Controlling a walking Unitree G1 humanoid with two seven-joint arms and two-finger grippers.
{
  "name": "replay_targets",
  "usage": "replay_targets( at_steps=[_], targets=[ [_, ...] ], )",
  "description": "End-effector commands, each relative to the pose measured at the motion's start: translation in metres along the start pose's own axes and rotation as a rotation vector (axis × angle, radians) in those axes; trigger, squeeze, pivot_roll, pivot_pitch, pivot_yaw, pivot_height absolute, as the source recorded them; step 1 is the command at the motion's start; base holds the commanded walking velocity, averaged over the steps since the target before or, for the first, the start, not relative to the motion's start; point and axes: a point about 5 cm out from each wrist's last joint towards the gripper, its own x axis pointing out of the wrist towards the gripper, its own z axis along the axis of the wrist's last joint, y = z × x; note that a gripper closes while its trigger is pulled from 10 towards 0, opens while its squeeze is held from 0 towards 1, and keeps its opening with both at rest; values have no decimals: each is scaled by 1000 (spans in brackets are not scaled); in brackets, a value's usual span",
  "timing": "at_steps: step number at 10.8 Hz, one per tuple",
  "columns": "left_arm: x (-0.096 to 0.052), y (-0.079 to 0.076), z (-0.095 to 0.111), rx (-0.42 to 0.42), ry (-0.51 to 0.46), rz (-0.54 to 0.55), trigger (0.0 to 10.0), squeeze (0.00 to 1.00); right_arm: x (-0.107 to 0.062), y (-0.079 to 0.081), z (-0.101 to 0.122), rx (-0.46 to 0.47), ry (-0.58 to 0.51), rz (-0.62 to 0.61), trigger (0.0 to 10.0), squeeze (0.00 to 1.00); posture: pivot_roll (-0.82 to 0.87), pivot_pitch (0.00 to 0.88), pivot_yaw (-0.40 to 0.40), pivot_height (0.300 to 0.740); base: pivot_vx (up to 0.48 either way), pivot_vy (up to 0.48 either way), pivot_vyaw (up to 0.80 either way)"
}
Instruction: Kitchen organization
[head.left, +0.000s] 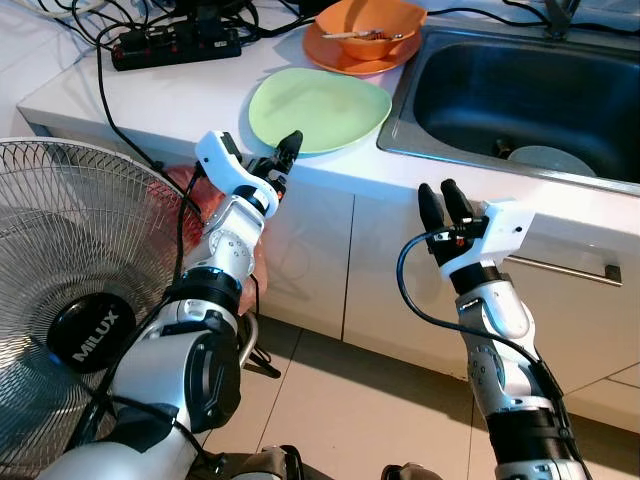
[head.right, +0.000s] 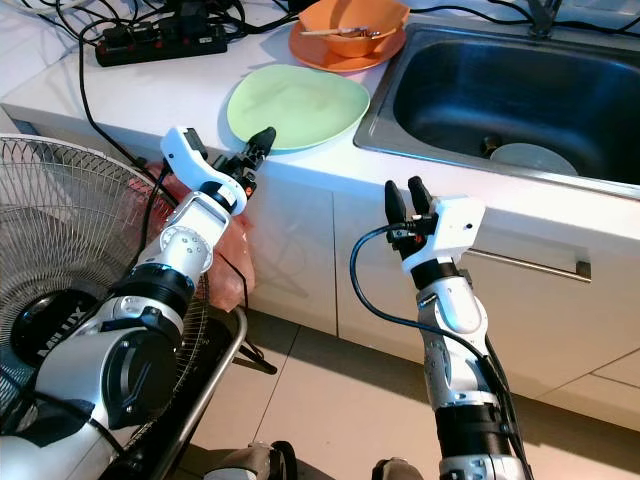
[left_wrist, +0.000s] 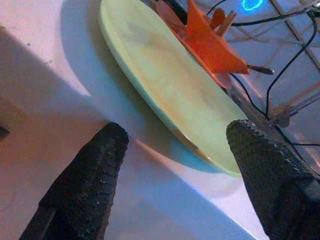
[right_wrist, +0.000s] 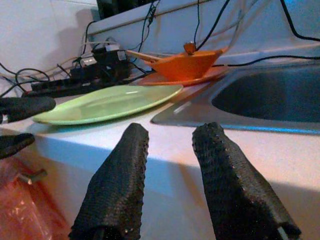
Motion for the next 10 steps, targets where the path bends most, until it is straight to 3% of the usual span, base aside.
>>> replay_targets(
  at_steps=[1, 10],
  targets=[
    [2, -3, 6, 17, -14, -15, 10000, 0, -1, 2, 1, -6, 5, 6, 10000, 0, -50, 156, 71, 740, 0, 0, 0],
    [10, -27, 15, 55, -54, -92, 10000, 0, -1, 2, 2, -3, -1, 4, 10000, 0, -63, 137, 78, 740, 0, 0, 0]
  ],
)
